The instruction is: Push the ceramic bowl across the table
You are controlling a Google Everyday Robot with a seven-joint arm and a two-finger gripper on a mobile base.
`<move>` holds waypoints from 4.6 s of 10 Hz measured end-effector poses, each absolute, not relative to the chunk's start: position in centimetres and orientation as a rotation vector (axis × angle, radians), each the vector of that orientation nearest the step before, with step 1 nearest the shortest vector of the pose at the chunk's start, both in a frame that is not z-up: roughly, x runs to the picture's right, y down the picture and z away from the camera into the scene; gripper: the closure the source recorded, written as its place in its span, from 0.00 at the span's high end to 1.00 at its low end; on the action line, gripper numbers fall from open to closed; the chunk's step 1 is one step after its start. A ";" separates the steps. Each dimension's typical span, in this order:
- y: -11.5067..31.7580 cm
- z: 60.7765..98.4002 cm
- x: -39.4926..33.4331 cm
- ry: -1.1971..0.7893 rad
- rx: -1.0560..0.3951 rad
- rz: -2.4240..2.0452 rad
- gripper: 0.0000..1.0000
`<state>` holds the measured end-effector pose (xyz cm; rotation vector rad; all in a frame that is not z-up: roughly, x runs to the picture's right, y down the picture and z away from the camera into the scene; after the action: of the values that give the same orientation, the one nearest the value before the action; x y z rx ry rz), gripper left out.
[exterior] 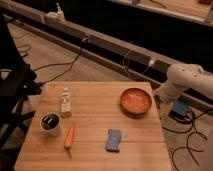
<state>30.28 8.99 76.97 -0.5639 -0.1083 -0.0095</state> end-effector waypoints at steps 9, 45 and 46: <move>9.0 77.0 30.3 -0.108 -0.564 -0.009 0.80; 11.5 92.4 22.3 -0.225 -0.628 -0.185 0.00; 11.4 92.7 20.6 -0.253 -0.625 -0.212 0.00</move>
<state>20.59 11.37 92.68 -0.6250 -0.2530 -0.2117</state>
